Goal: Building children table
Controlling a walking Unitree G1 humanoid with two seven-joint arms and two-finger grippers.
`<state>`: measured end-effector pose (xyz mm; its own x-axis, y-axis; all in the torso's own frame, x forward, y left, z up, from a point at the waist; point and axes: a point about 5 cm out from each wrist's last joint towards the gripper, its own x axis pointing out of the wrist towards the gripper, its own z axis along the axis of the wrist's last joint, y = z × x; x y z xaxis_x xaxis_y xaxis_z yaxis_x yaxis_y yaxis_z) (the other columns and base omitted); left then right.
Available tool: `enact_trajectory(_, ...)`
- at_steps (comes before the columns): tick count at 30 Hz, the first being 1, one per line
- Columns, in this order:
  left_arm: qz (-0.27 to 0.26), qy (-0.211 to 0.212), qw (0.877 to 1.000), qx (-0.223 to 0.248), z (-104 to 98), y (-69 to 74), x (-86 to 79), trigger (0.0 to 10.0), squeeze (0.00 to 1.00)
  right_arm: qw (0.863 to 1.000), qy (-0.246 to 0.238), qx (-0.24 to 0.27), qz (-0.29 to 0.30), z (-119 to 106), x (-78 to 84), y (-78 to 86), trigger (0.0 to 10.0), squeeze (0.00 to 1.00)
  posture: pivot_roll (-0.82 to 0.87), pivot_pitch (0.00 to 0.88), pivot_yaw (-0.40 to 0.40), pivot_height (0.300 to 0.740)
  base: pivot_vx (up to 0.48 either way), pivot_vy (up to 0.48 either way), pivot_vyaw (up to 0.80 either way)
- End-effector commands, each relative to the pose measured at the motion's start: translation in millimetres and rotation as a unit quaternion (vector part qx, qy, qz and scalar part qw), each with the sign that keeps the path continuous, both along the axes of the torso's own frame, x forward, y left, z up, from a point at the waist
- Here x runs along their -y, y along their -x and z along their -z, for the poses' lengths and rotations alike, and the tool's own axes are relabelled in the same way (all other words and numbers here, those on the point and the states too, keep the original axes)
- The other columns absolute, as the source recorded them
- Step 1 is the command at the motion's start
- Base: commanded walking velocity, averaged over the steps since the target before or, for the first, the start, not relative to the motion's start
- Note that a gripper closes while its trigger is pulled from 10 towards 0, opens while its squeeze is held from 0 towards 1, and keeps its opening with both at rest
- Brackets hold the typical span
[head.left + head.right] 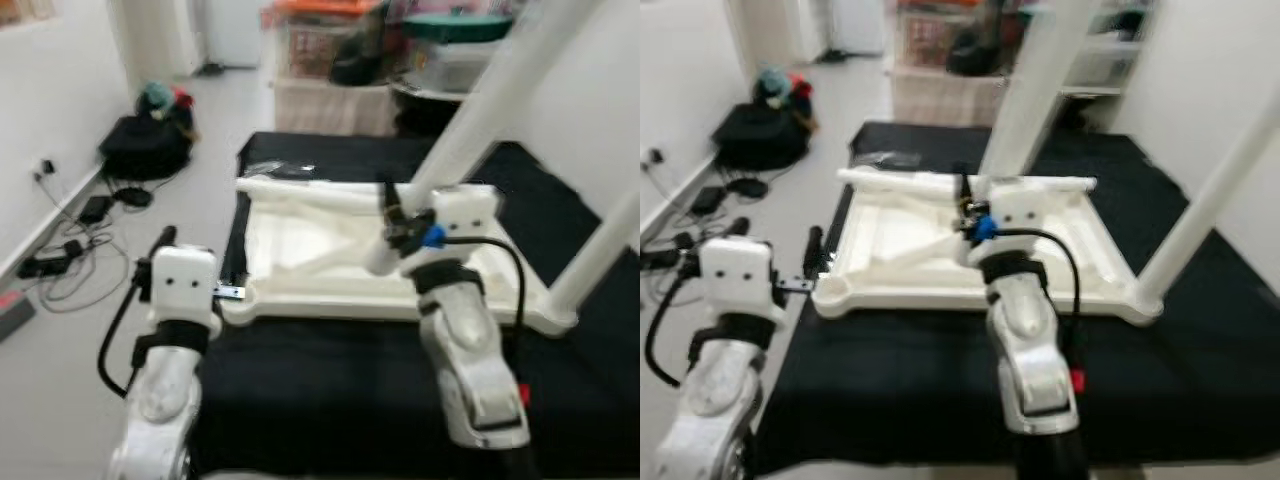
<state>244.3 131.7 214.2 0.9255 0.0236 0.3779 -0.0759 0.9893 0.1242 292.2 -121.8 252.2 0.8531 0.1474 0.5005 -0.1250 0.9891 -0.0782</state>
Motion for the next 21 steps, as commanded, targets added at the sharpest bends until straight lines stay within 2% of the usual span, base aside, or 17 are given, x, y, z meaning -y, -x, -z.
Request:
enact_trajectory(1,0.006,-0.001,1.000,0.001,-0.7,0.1,4.7,10.0,0.00,1.000,-0.005,0.008,0.011,-4.0,7.6,1.1,10.0,0.00,0.00,0.069,-0.089,0.740,0.000,0.000,0.00)
enact_trajectory(14,-0.008,0.007,1.000,-0.008,-0.3,-0.5,0.8,10.0,0.00,1.000,-0.013,0.008,0.005,-8.5,7.1,-2.8,10.0,0.00,0.00,0.074,-0.095,0.740,0.000,0.000,0.00)
enact_trajectory(18,-0.010,0.009,1.000,-0.010,0.0,-0.1,0.4,10.0,0.00,1.000,-0.002,0.007,-0.017,-19.2,4.6,-21.7,10.0,0.00,0.01,0.081,-0.099,0.740,0.000,0.000,0.00)
enact_trajectory(21,-0.009,0.010,1.000,-0.010,-0.5,0.3,1.1,10.0,0.00,1.000,0.002,0.008,-0.020,-25.4,4.4,-31.3,10.0,0.00,0.01,0.085,-0.103,0.740,0.000,0.000,0.80)
